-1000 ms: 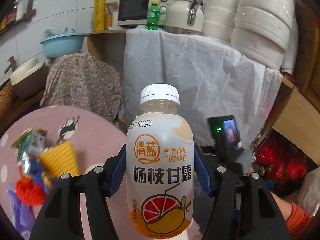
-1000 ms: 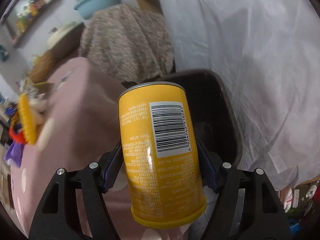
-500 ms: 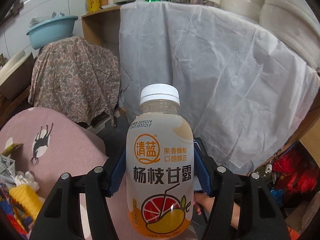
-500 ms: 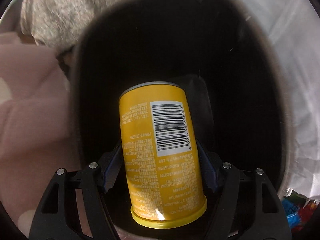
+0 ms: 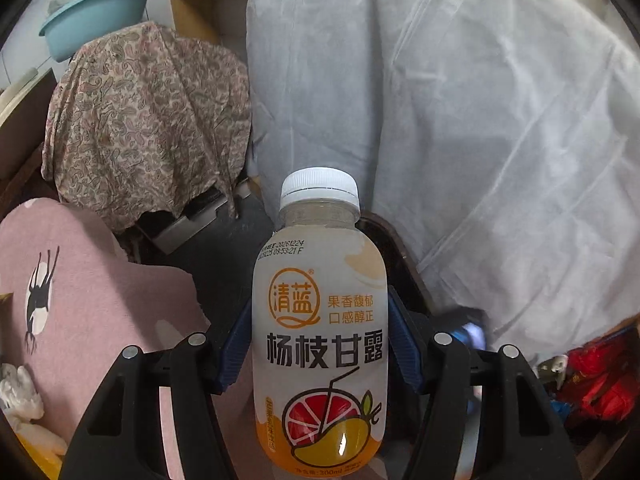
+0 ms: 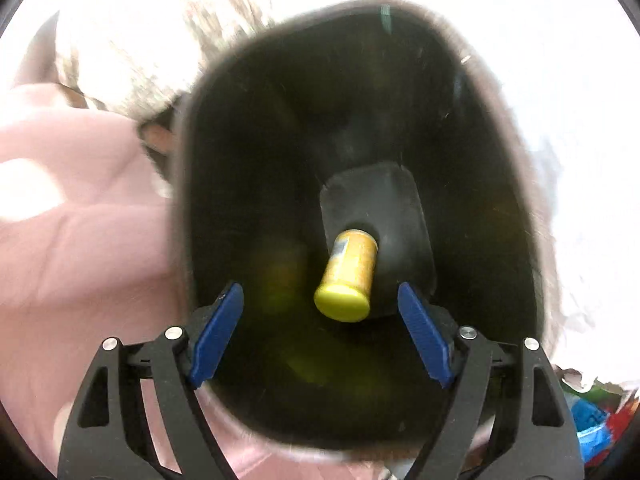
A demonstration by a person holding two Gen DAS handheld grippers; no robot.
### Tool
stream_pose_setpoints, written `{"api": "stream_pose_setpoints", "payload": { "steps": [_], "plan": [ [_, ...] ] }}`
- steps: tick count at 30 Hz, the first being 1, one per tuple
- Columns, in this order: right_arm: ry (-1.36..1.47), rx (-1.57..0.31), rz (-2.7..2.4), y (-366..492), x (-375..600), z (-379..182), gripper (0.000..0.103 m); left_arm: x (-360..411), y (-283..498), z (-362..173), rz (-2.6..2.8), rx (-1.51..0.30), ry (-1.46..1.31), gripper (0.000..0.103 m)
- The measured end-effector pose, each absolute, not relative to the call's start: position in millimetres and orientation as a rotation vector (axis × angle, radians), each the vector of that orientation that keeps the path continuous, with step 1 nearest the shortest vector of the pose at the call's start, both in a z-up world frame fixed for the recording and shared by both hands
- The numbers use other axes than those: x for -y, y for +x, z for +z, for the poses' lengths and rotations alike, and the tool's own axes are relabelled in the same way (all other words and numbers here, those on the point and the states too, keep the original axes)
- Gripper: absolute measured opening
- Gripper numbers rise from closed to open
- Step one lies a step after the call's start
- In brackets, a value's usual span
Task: Collect trash
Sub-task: 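Carry the can to the black bin and release it with the right tool, then lower the bottle into the black bin and open the left tool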
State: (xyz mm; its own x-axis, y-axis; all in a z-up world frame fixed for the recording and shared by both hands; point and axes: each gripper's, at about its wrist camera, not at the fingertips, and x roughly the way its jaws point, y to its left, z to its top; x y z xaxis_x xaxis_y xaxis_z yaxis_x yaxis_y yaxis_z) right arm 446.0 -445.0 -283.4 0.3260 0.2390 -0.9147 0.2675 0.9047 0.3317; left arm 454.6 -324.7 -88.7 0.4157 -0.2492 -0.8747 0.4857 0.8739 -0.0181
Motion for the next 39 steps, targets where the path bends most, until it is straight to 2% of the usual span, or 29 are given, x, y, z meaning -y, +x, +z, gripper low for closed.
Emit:
{"api": "stream_pose_setpoints", "payload": {
  "steps": [5, 15, 23, 25, 27, 31, 39],
  "plan": [
    [0.478, -1.120, -0.066, 388, 454, -255, 0.080, 346, 476, -122, -0.443, -1.163, 0.255, 0.061],
    [0.499, -0.983, -0.237, 306, 479, -243, 0.080, 378, 488, -197, -0.386, -1.392, 0.315, 0.061],
    [0.531, -0.918, -0.315, 267, 493, -241, 0.083, 401, 484, -229, -0.341, -1.455, 0.435, 0.062],
    [0.541, -0.906, -0.315, 261, 495, -241, 0.085, 403, 484, -229, -0.335, -1.457, 0.441, 0.069],
    [0.540, -0.905, -0.323, 257, 495, -238, 0.085, 404, 486, -225, -0.344, -1.442, 0.434, 0.082],
    [0.554, -0.885, -0.323, 249, 491, -235, 0.085, 406, 480, -214, -0.372, -1.414, 0.431, 0.084],
    [0.483, -0.843, -0.302, 231, 474, -213, 0.085, 377, 447, -145, -0.516, -1.256, 0.309, 0.085]
  ]
}}
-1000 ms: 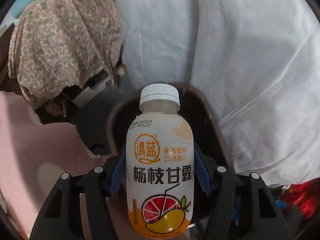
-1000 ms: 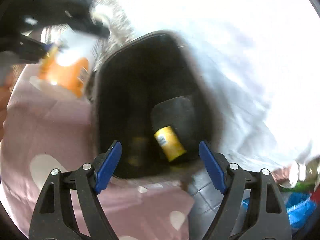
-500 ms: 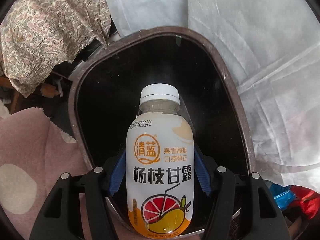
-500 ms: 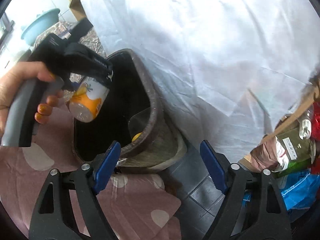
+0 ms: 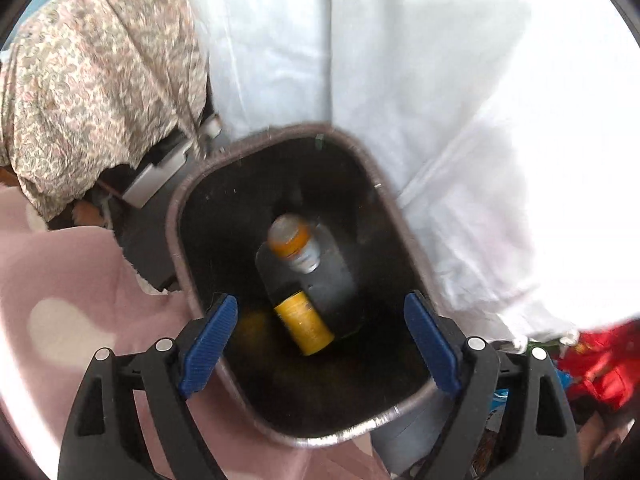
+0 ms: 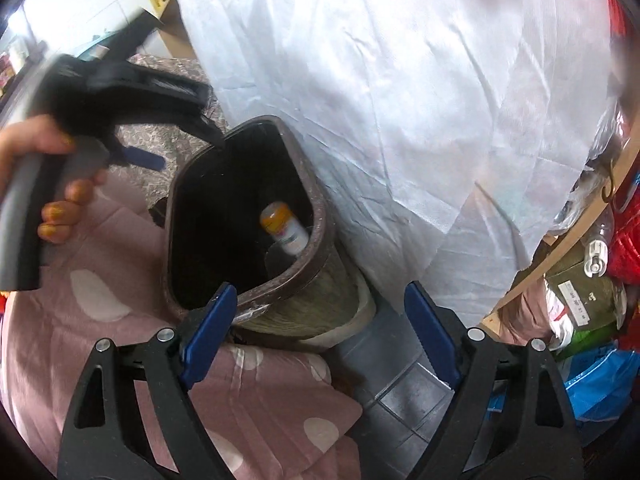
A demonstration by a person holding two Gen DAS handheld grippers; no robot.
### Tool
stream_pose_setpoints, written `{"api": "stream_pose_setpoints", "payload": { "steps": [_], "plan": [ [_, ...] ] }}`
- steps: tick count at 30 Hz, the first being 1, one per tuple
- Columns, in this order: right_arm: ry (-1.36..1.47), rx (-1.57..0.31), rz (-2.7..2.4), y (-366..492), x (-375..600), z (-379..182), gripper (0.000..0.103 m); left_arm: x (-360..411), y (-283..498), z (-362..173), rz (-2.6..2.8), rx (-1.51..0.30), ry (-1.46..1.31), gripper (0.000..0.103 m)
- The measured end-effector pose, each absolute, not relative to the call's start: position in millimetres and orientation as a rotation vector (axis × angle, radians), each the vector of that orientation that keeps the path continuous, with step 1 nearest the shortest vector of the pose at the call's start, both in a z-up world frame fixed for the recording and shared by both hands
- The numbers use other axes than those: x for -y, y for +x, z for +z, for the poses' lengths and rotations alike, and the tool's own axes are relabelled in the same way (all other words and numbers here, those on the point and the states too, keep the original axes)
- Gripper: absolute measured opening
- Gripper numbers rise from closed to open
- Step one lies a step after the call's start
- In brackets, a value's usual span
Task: Collect trash
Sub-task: 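Lower the bottle into the black bin and open the left tool, then return to the table and grasp the purple bag with the left tool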
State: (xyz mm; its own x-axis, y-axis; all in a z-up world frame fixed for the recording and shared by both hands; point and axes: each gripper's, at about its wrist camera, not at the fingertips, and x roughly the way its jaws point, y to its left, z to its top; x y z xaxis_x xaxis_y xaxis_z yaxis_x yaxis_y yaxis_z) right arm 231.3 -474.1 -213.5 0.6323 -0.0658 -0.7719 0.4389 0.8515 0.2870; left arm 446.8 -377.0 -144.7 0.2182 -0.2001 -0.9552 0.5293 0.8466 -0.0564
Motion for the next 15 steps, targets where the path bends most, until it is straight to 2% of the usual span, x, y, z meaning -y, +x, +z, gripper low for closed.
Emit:
{"api": "stream_pose_setpoints", "payload": {
  "steps": [6, 15],
  "plan": [
    [0.453, -0.833, -0.278, 222, 457, -203, 0.085, 337, 388, -84, -0.621, -1.105, 0.214, 0.087],
    [0.348, -0.769, -0.163, 215, 406, -160, 0.085, 248, 312, -24, -0.642, -0.880, 0.171, 0.092]
  ]
}}
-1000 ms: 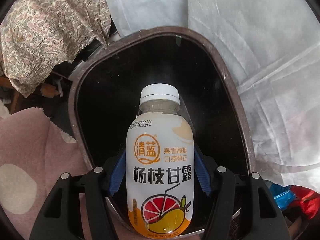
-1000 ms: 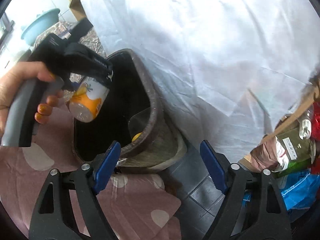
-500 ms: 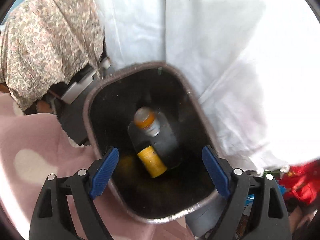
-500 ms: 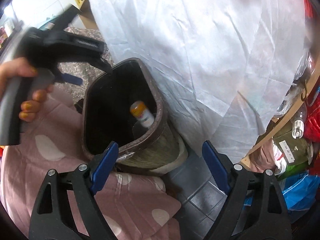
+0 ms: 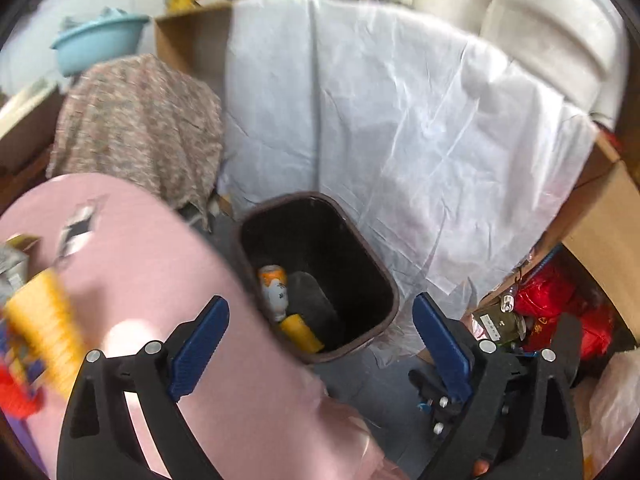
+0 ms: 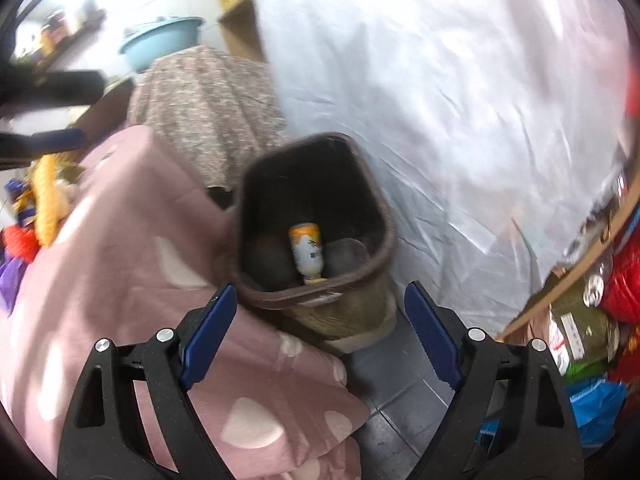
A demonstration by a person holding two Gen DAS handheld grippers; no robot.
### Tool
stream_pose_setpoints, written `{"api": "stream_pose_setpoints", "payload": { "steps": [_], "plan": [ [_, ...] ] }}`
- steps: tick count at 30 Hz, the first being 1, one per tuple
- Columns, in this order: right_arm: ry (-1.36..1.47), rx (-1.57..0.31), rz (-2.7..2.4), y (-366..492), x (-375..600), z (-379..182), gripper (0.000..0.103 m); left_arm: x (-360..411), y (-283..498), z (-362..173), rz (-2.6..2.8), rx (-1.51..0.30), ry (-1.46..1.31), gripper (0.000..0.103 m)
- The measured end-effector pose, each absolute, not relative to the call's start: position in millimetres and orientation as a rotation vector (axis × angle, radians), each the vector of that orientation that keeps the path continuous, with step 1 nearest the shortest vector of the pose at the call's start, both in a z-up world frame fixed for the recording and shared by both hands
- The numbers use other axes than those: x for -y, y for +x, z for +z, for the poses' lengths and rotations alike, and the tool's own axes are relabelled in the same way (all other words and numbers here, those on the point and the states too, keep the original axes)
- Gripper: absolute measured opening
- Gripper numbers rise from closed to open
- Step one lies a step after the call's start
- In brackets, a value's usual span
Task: Collect trash
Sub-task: 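Return to the table and grasp the purple bag with the left tool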
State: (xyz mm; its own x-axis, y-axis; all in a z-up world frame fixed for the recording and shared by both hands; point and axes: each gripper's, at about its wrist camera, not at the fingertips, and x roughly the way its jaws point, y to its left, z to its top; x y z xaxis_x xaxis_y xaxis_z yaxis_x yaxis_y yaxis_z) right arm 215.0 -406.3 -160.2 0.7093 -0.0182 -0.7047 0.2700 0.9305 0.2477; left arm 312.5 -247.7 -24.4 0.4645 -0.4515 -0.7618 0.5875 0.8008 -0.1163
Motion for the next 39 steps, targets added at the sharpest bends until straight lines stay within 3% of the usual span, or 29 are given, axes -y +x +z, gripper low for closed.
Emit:
{"api": "stream_pose_setpoints", "payload": {
  "steps": [15, 26, 33, 39],
  "plan": [
    [0.171, -0.646, 0.082, 200, 293, -80, 0.085, 54, 231, -12, -0.216, -0.700, 0.120, 0.093],
    [0.088, -0.629, 0.206, 196, 231, -58, 0.085, -41, 251, -37, 0.040, -0.724, 0.198, 0.092],
    [0.056, -0.616, 0.242, 190, 208, -50, 0.085, -73, 268, -54, 0.016, -0.799, 0.124, 0.064],
    [0.072, -0.629, 0.291, 196, 199, -48, 0.085, -83, 271, -64, -0.002, -0.824, 0.062, 0.048]
  ]
}}
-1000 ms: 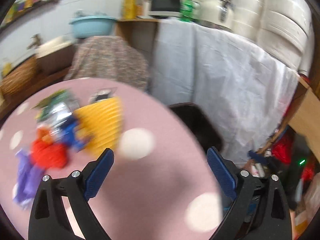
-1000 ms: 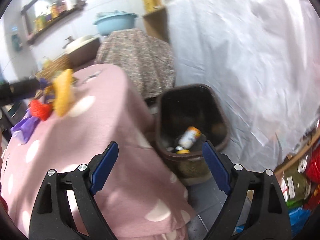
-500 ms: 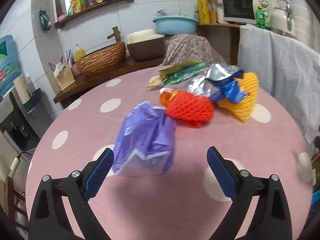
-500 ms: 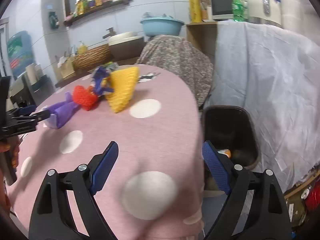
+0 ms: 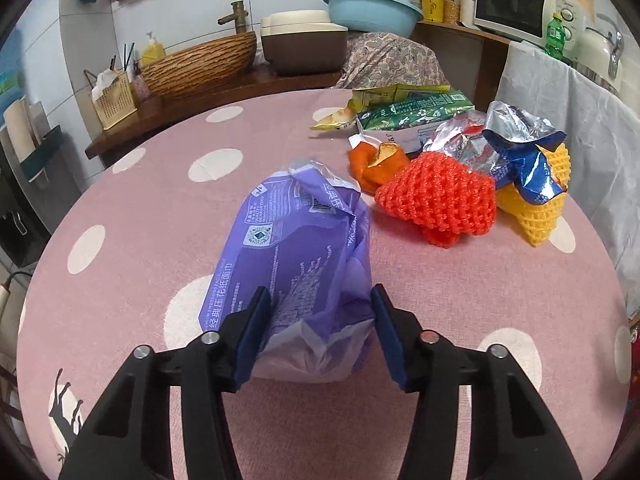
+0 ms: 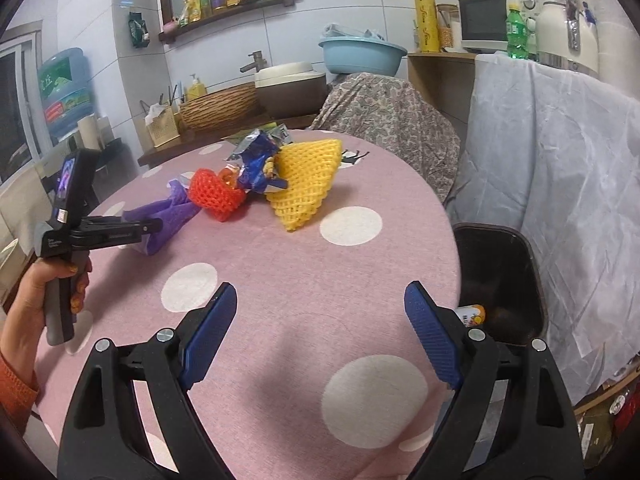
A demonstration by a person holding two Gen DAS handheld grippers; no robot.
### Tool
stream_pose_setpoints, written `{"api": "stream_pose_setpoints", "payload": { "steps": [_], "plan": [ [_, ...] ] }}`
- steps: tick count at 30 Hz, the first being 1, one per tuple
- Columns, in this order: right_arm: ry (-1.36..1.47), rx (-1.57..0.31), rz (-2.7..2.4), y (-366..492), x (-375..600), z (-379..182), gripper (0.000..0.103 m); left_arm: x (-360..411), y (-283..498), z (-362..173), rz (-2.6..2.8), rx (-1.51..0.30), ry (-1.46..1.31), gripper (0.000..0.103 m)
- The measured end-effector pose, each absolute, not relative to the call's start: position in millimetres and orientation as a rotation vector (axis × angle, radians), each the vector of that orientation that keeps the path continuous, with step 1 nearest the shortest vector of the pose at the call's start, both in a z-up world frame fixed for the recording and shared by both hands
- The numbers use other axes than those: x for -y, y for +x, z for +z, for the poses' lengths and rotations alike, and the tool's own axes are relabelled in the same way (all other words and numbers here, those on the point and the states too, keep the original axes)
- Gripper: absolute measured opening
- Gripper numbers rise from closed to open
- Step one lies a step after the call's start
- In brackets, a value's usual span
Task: Collect trash
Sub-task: 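Return to the table and grasp the purple bag with the left tool, then grasp the red foam net with the right tool while the left tool holds the bag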
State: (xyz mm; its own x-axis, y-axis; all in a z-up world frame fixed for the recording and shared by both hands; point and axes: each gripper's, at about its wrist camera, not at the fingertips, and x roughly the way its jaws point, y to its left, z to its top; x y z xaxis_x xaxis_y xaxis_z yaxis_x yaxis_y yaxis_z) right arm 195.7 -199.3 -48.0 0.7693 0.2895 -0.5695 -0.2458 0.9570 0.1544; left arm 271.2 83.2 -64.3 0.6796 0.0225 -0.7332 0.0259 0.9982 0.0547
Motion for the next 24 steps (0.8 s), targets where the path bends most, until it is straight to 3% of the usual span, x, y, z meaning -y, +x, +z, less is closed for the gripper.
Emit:
{"api": "stream_pose_setpoints", "payload": {
  "steps": [4, 6, 14, 19, 24],
  "plan": [
    [0.076, -0.647, 0.343, 210, 191, -46, 0.085, -81, 267, -66, 0.024, -0.815, 0.092, 0.032],
    [0.081, -0.654, 0.355, 219, 187, -45, 0.085, -85, 265, -66, 0.020, -0.818, 0.074, 0.029],
    [0.031, -0.640, 0.439, 247, 156, -32, 0.085, -96, 249, -60, 0.018, -0.808, 0.021, 0.026],
    [-0.156, -0.619, 0.577, 257, 98, -25, 0.085, -98, 234, -54, 0.012, -0.794, -0.029, 0.025],
    [-0.356, -0.620, 0.646, 279, 40, -28, 0.077, -101, 224, -51, 0.024, -0.781, -0.051, 0.025]
  ]
}}
